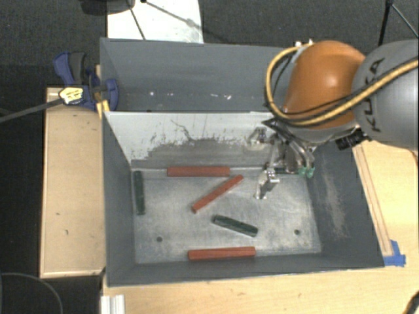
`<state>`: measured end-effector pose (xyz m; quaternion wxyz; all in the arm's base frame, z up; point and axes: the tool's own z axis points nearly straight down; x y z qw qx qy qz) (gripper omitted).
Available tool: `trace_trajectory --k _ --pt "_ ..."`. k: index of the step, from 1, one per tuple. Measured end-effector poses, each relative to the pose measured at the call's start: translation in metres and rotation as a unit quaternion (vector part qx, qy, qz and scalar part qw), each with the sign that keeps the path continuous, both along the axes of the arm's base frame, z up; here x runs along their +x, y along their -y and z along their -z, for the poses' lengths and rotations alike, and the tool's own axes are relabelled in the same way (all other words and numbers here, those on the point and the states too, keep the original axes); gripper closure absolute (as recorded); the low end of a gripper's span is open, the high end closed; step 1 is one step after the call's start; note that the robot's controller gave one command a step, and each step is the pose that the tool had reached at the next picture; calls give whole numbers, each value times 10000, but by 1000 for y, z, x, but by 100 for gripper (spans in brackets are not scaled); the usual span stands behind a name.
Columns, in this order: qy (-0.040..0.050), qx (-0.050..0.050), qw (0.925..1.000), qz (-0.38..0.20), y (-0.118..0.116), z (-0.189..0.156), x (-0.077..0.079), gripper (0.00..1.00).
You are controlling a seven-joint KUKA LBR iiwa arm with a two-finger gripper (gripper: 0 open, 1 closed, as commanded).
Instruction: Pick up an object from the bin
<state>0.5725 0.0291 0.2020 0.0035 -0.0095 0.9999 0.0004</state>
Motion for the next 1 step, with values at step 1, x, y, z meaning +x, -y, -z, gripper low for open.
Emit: trace_trajectory --k 1 --pt "-102 -2 9970 -770 -5 5 -30 0"
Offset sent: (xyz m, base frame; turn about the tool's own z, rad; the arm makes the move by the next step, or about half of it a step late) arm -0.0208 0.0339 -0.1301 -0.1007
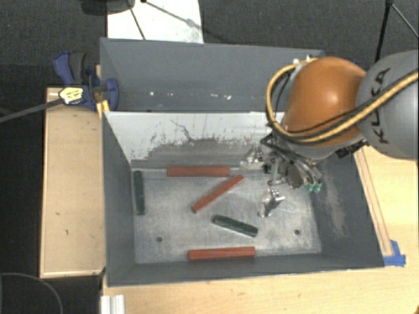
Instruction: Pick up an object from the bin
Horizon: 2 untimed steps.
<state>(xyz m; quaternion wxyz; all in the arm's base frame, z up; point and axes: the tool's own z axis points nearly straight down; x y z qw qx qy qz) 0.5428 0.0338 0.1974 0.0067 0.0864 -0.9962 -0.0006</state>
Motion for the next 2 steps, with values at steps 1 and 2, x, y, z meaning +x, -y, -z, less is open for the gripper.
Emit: trace_trajectory --k 1,2 --pt "148 7 9995 -272 -10 12 4 0" --pt "99 6 9999 29 -21 83 -16 0"
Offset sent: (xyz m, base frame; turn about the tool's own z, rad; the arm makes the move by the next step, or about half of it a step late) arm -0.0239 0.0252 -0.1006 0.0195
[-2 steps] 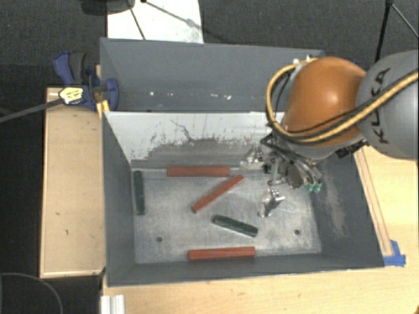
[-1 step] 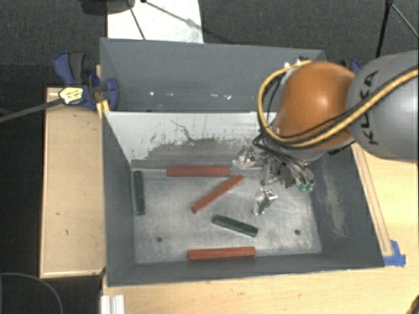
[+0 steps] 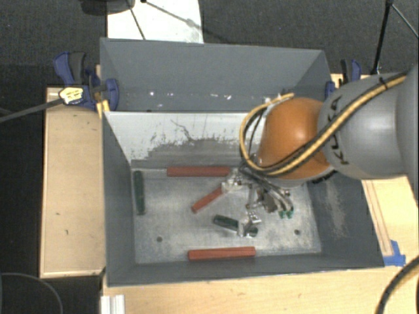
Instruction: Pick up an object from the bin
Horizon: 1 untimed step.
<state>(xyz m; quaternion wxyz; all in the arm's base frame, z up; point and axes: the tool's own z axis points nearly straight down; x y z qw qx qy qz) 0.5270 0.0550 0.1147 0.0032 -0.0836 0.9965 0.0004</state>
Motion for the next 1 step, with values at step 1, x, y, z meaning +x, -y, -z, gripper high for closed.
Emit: trace_trajectory --k 1 --pt "32 -9 9995 -317 -31 40 -41 100"
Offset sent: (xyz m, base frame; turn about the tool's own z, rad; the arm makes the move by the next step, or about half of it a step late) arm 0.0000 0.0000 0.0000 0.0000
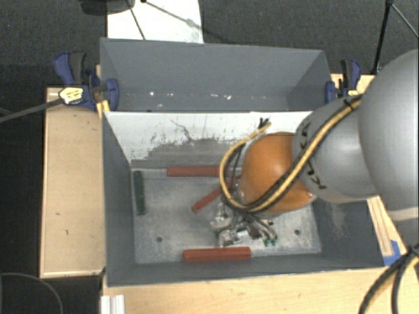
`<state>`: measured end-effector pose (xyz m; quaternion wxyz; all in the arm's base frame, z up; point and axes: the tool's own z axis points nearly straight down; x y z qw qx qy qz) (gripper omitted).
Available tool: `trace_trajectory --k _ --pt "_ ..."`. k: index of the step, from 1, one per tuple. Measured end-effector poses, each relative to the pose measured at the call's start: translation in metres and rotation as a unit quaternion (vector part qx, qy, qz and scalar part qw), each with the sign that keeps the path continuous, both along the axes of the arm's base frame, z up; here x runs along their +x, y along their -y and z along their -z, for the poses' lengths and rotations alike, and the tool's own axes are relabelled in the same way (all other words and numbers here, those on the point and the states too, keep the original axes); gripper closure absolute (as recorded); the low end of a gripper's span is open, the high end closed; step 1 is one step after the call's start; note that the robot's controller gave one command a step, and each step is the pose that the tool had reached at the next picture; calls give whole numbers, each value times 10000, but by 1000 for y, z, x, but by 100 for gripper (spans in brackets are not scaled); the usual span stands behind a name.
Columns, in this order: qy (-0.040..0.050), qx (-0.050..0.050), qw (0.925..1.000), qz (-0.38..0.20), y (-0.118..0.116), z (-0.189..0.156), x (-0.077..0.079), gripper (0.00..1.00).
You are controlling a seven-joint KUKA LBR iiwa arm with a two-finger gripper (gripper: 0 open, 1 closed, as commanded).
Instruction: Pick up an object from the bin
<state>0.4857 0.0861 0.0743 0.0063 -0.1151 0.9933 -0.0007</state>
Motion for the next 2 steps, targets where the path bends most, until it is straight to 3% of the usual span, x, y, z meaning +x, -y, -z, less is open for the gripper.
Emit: trace_trajectory --k 1,2 --pt "0 0 10000 3 0 0 0 100" --pt "-51 2 9999 -126 8 -133 0 100"
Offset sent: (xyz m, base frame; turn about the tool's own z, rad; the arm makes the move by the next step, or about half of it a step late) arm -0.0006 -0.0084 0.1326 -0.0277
